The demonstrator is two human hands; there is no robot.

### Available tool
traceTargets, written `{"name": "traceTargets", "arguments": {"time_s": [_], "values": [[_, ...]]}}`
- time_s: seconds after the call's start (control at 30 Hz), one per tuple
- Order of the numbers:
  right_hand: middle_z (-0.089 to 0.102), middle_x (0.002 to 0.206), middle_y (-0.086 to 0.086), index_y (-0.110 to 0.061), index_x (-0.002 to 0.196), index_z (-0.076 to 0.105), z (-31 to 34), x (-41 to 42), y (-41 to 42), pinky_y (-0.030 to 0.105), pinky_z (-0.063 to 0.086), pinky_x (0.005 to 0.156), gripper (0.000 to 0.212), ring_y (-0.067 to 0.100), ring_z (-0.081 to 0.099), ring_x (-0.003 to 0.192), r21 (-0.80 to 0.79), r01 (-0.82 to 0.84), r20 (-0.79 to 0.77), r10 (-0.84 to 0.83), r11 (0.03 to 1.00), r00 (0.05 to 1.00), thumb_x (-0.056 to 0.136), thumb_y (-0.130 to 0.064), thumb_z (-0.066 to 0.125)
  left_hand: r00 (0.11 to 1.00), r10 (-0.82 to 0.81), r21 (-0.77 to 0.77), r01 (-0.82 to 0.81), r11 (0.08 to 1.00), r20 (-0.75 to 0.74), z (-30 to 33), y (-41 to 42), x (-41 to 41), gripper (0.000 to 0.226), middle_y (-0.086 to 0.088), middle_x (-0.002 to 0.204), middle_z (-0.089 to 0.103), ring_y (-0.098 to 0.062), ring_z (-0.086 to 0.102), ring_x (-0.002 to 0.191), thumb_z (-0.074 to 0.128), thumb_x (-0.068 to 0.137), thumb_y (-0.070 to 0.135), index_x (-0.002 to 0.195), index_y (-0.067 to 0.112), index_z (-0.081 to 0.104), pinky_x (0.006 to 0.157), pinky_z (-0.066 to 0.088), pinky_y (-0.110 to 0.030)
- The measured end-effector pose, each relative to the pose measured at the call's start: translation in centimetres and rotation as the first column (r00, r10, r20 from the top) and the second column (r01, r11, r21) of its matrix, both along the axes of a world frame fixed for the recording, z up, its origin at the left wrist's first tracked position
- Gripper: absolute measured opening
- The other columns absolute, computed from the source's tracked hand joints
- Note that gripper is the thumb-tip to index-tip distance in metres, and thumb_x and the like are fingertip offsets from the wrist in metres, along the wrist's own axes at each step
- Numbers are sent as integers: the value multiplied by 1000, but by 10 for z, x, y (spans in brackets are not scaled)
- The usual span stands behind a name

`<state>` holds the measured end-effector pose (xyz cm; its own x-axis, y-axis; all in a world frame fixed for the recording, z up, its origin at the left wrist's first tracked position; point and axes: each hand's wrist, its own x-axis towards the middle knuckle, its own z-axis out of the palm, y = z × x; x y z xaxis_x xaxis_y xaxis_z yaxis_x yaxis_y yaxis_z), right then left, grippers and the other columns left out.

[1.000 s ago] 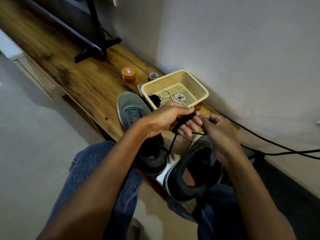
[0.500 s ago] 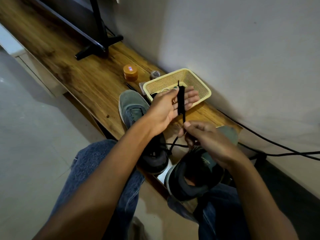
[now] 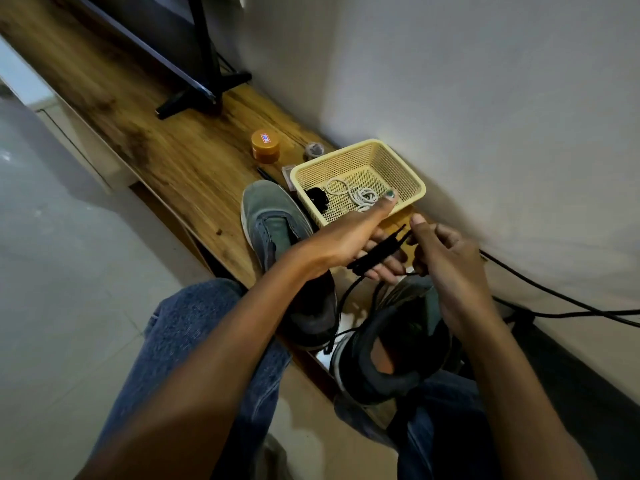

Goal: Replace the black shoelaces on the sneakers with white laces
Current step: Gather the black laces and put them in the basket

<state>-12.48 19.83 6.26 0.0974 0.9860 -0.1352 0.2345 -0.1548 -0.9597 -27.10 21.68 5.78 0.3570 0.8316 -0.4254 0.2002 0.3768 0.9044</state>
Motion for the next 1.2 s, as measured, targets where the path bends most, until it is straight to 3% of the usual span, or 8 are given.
{"name": "traceTargets", "arguments": {"time_s": [0.1,0.2,0.33,0.57,0.73,0.93,1.03,1.2], "values": [[49,46,-14,-7,82,60,2,-5,-4,15,33,47,31,1,40,45,19,-184,-24,184,983,983,101,-25,44,989,142,111,-136,985,-48,-7,3,3,77,-2,87,75,-19,71,86,16,93,68,103,13,70,92,53,-45],[41,49,-11,-7,81,59,-1,-8,-6,22,33,50,34,7,36,49,-61,-379,27,381,924,924,103,-25,40,882,343,-34,-351,936,323,-4,10,2,74,-10,112,70,-19,68,103,18,98,60,124,4,59,99,49,-39],[38,56,1,-7,79,60,-8,-9,-6,33,33,60,37,18,37,55,-203,-460,128,489,865,863,103,-27,39,603,434,-284,-332,900,669,7,11,-8,72,-10,98,72,-15,70,83,26,97,60,110,0,64,76,53,-22],[48,58,-9,-15,71,59,-7,3,3,24,32,57,32,3,42,54,-7,-69,184,70,998,981,98,-28,51,972,166,2,-168,986,169,7,5,-7,88,-6,64,68,-12,58,46,12,94,67,79,5,73,45,41,-18],[53,58,-13,-17,75,58,-6,-3,1,12,34,53,29,-7,47,52,142,-103,187,75,984,979,100,-27,47,994,19,97,-9,995,-108,-4,2,2,86,-9,93,74,-23,72,83,14,91,70,114,5,65,81,57,-38],[49,52,-16,-15,80,60,-7,-4,-1,14,31,52,30,-2,41,50,1,-373,242,361,928,900,102,-25,42,847,373,-93,-366,926,378,-2,11,1,80,-14,119,66,-21,65,109,13,94,66,118,7,61,104,45,-39],[44,58,0,-12,77,61,-16,-4,-1,27,32,57,36,11,40,53,-196,-432,270,472,880,839,102,-27,40,635,465,-295,-361,884,617,4,12,-5,80,-11,104,71,-17,69,90,20,95,65,120,-1,59,83,51,-24],[44,60,0,-16,71,57,-18,4,8,29,29,59,34,13,39,56,-112,-180,256,203,977,945,101,-27,44,785,412,-212,-353,911,462,10,9,-8,73,6,51,52,-4,41,41,22,98,60,73,9,67,40,34,-15]]}}
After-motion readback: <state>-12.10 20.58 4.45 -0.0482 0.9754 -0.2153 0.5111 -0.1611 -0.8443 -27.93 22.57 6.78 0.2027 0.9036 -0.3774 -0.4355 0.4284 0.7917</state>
